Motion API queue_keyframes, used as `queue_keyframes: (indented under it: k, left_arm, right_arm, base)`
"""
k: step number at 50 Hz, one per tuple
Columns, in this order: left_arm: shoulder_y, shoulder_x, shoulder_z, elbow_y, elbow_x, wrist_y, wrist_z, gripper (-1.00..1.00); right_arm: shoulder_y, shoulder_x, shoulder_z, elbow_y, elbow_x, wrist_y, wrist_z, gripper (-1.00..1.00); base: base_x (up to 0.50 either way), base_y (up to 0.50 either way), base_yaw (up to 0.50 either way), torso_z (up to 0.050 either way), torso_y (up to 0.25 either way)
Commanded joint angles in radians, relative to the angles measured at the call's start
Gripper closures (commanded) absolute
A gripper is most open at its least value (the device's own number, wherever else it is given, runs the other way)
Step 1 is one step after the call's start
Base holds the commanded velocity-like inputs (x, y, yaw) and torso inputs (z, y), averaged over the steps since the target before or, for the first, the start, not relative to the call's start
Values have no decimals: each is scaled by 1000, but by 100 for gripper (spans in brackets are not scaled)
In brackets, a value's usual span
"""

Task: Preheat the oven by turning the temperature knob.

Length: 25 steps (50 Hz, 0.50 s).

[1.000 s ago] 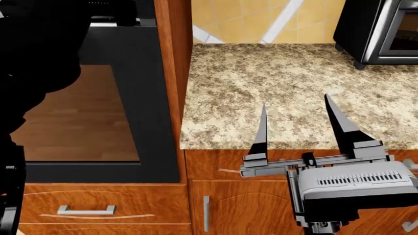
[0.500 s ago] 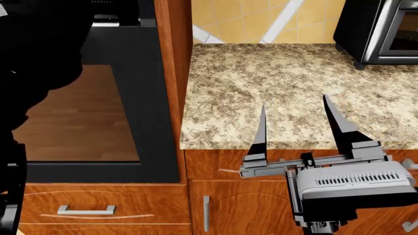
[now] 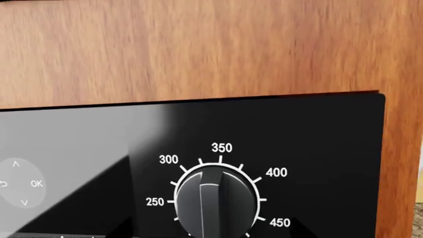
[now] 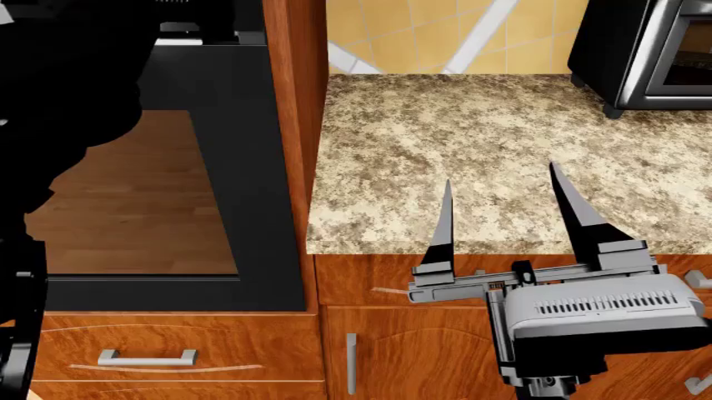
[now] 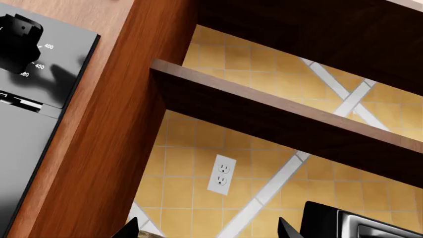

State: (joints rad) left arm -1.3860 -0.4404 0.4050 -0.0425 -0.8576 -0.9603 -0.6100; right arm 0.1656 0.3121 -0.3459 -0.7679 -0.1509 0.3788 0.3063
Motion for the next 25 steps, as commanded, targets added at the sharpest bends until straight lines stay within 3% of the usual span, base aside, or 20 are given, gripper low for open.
queue_keyframes:
  k: [1, 4, 5, 25]
  left_arm:
    - [-1, -2, 5, -16, 9, 10, 4, -100]
    - [1, -3, 7, -11, 12, 14, 5, -100]
    - [2, -4, 8, -6, 13, 18, 6, 100]
    - [-2, -7, 26, 1, 30, 32, 12, 100]
  right_arm:
    - [2, 2, -4, 3, 0, 1, 4, -100]
    - [3, 2, -5, 5, 0, 0, 5, -100]
    - [3, 2, -5, 7, 1, -1, 6, -100]
    - [3, 7, -8, 5, 5, 1, 11, -100]
  base:
    - [0, 0, 0, 0, 0]
    - [0, 0, 0, 0, 0]
    - [0, 0, 0, 0, 0]
    - [0, 0, 0, 0, 0]
